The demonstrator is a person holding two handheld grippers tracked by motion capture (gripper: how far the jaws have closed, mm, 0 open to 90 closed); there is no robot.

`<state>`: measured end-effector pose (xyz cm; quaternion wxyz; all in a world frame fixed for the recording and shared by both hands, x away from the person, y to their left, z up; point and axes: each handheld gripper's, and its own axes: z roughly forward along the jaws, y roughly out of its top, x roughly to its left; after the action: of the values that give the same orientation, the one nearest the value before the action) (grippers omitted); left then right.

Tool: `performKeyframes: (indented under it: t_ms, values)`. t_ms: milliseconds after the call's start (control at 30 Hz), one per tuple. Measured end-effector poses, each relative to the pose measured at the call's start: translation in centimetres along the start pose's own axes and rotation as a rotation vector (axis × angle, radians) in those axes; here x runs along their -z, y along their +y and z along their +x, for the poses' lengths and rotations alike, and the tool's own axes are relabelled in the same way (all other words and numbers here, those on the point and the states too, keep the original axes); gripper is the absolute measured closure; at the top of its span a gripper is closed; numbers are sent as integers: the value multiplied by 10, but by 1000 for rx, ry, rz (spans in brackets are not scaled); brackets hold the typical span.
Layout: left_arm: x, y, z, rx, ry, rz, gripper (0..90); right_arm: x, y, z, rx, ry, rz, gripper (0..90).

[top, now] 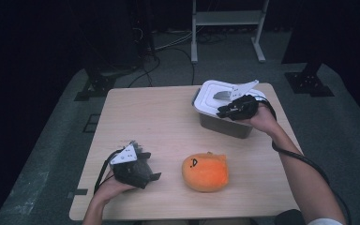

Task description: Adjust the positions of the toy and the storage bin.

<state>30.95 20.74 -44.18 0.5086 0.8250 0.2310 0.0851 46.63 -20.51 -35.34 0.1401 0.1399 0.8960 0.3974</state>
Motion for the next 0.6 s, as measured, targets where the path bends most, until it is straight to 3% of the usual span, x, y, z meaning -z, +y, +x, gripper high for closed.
performKeyframes:
  t_ms: [600]
  values:
    - [-1,0,0,1,-7,6,84,-2,-4,-1,-7,-2,-11,712]
